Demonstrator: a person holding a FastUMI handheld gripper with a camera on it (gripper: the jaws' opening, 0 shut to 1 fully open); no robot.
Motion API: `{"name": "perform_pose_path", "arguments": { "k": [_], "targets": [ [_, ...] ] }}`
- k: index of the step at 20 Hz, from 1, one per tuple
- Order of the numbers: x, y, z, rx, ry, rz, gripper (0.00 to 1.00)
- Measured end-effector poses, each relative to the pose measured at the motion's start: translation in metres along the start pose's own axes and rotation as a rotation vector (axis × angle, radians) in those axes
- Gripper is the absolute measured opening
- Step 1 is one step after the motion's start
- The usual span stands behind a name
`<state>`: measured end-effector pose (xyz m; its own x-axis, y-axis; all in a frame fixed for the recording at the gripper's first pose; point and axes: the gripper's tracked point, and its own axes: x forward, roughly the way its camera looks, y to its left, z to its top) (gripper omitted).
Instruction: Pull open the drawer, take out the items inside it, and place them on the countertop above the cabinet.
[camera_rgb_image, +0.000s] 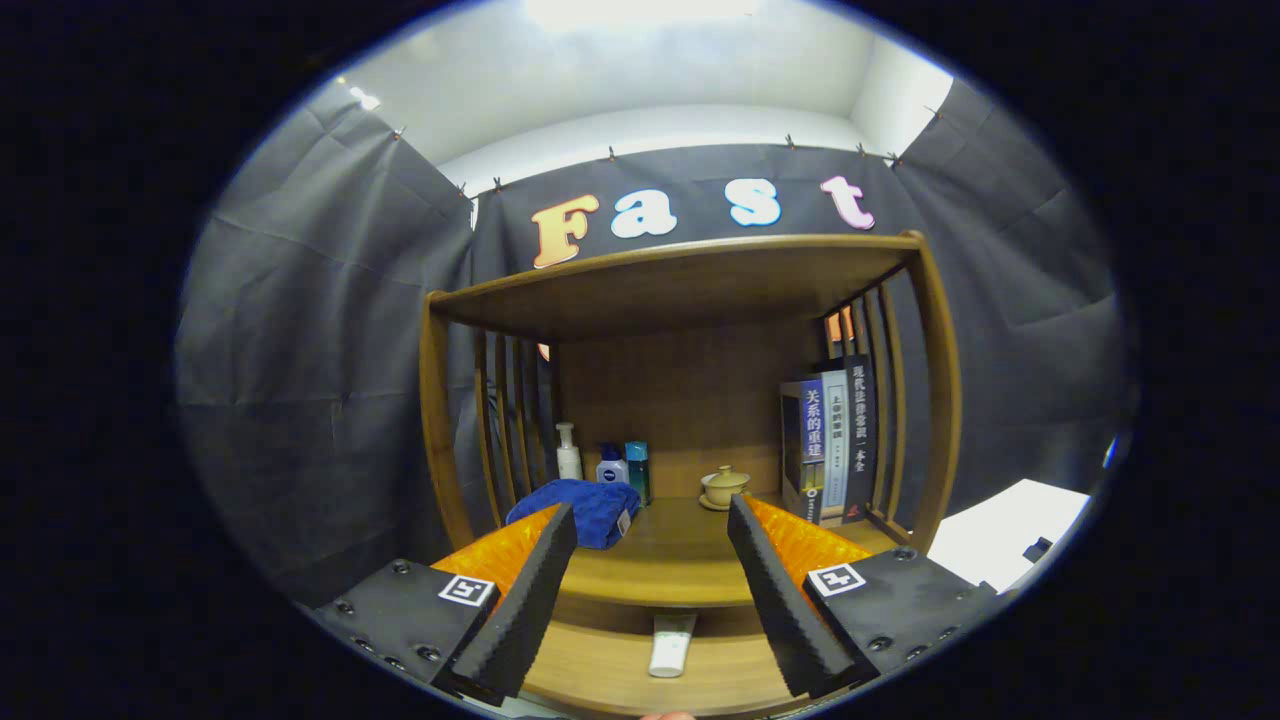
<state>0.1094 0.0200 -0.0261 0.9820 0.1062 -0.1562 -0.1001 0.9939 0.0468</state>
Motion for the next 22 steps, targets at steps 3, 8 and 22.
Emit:
{"name": "perform_pose_path", "arguments": {
  "k": [3,8,22],
  "targets": [
    [0.036,0.000,-0.032,0.017,0.154,0.001,0.98],
    [0.057,-0.011,-0.126,-0.017,0.480,-0.004,0.99],
    [0.054,-0.019,-0.254,0.043,0.994,-0.050,0.99]
  ]
}}
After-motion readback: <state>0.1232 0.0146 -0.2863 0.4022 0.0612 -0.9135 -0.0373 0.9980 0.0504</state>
